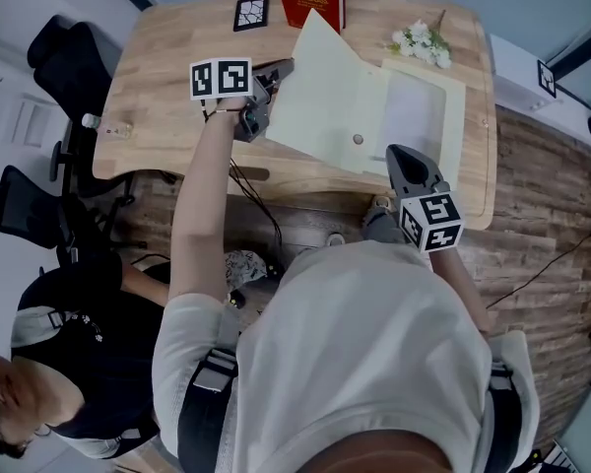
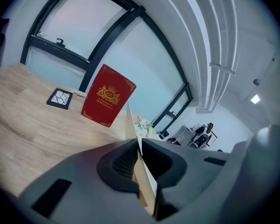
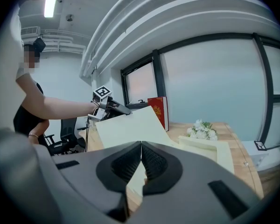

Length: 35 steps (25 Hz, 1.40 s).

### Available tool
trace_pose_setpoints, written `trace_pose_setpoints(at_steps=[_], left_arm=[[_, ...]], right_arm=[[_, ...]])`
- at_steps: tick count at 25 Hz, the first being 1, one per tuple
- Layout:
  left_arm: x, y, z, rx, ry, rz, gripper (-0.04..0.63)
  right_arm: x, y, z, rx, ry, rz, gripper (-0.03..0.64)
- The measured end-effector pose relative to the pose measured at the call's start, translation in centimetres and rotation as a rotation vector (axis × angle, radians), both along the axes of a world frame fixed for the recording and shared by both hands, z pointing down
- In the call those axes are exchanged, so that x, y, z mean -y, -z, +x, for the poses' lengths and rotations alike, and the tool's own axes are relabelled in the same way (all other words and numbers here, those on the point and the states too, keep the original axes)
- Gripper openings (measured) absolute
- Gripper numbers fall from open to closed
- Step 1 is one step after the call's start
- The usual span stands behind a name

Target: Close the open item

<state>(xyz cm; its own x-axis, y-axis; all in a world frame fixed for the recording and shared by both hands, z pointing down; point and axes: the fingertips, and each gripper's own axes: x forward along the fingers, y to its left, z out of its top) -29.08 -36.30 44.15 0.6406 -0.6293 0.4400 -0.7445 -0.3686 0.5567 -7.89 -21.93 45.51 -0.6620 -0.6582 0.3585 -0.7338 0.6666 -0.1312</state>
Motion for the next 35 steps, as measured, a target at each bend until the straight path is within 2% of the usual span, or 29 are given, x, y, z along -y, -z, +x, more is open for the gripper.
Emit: trace_pose_setpoints(at_steps=[13,23,35], left_arm=[[-0.6,2.0,2.9,-0.045,-0.059,0.030,0.043],[-0.8,3.6,6.0,-0.106,-0.112,0.061,0.043],[-1.2,5.0,9.7,-0.160,-0.137,0.083,0.046]], right_arm=[[-2.4,0.0,0.4,0.011,-0.080,0.005,0.020],[-3.7,0.0,1.0,0.014,-0.137,0.012,0.020],[-3.2,0.5,3.0,0.017,-0.117,0.023,0.020]])
